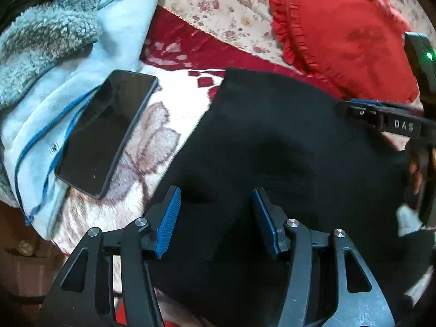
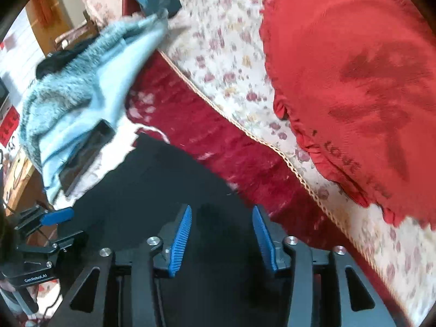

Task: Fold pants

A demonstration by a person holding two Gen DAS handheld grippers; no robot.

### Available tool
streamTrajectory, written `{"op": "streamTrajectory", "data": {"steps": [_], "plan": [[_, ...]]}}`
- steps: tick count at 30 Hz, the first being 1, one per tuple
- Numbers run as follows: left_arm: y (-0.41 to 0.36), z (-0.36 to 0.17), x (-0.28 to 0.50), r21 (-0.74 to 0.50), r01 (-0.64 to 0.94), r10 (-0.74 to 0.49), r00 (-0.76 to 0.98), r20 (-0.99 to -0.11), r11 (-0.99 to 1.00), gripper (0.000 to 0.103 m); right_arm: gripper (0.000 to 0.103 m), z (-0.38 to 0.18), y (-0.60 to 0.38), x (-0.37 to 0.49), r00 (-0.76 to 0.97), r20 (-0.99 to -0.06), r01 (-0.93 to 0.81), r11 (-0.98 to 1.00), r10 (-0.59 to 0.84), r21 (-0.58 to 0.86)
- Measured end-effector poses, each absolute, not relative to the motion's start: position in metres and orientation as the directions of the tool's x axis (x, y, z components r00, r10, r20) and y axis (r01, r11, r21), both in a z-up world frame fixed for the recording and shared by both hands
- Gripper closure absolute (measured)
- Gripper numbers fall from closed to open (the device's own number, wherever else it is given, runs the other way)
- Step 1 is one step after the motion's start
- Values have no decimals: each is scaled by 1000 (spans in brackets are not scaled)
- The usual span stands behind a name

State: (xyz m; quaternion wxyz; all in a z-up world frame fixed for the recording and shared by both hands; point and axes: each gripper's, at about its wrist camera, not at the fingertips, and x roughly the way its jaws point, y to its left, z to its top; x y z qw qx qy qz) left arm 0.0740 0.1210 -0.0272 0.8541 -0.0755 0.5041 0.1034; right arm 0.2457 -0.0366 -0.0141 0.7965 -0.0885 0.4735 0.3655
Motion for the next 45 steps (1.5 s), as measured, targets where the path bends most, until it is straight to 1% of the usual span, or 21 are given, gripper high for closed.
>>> {"op": "streamTrajectory", "data": {"steps": [2, 5, 6, 7, 8, 9, 12, 16, 22, 24, 27, 29, 30, 31, 32, 33, 35, 37, 39, 41, 45], "plan": [[121, -28, 75, -17, -244, 104, 475, -874, 970, 47, 56, -26, -34, 258, 245, -834, -682, 699, 494, 214], [120, -30, 76, -6, -241, 114, 479, -870, 970, 47, 57, -36, -39, 268, 175, -810, -677, 665, 559, 313], [120, -30, 76, -4, -242, 116, 480, -869, 970, 47, 67, -35, -42, 268, 164, -799, -673, 658, 579, 339], [121, -30, 76, -4, -244, 118, 482, -868, 970, 47, 87, -33, -43, 265, 166, -791, -673, 654, 589, 346], [121, -30, 76, -6, -247, 117, 483, -868, 969, 47, 94, -29, -44, 260, 186, -788, -677, 658, 587, 330], [121, -29, 75, -9, -250, 116, 482, -869, 968, 47, 96, -23, -43, 251, 219, -787, -689, 663, 576, 294], [125, -23, 66, -32, -256, 100, 484, -869, 966, 47, 97, -1, -43, 225, 285, -765, -703, 668, 578, 243], [141, -6, 44, -68, -291, 97, 519, -849, 954, 47, 97, 40, -50, 175, 375, -722, -706, 684, 581, 184], [172, 24, 5, -140, -354, 95, 571, -816, 925, 47, 98, 73, -56, 86, 383, -637, -713, 653, 668, 256], [176, 30, -4, -145, -358, 97, 579, -810, 922, 47, 98, 71, -46, 55, 372, -639, -725, 641, 673, 253], [176, 32, -11, -137, -352, 96, 571, -815, 926, 47, 98, 57, -33, 39, 417, -684, -719, 678, 599, 155], [173, 34, -14, -153, -340, 74, 571, -817, 928, 47, 96, 51, -33, 44, 460, -698, -696, 711, 549, 101], [171, 35, -14, -162, -334, 65, 574, -816, 928, 47, 84, 49, -34, 50, 489, -705, -680, 731, 513, 60], [170, 36, -14, -166, -331, 60, 577, -814, 929, 47, 66, 48, -36, 55, 514, -708, -664, 747, 485, 30], [168, 36, -13, -170, -329, 56, 580, -813, 929, 47, 60, 48, -40, 62, 530, -703, -653, 757, 475, 19], [166, 35, -11, -174, -326, 51, 579, -814, 929, 47, 58, 48, -45, 71, 523, -695, -653, 756, 493, 46], [160, 29, -1, -187, -316, 28, 568, -823, 930, 47, 56, 44, -55, 98, 489, -703, -639, 761, 517, 115], [154, 23, 8, -200, -301, 1, 556, -831, 932, 47, 56, 36, -60, 123, 476, -722, -619, 774, 503, 131], [147, 15, 18, -193, -284, -9, 543, -840, 939, 47, 56, 26, -58, 153, 449, -750, -623, 772, 485, 127], [141, 7, 24, -172, -272, -3, 527, -850, 947, 47, 55, 14, -53, 181, 426, -783, -642, 761, 453, 91], [143, -20, 36, -125, -285, 25, 471, -882, 950, 47, 54, -8, -38, 230, 343, -815, -722, 686, 467, 90]]}}
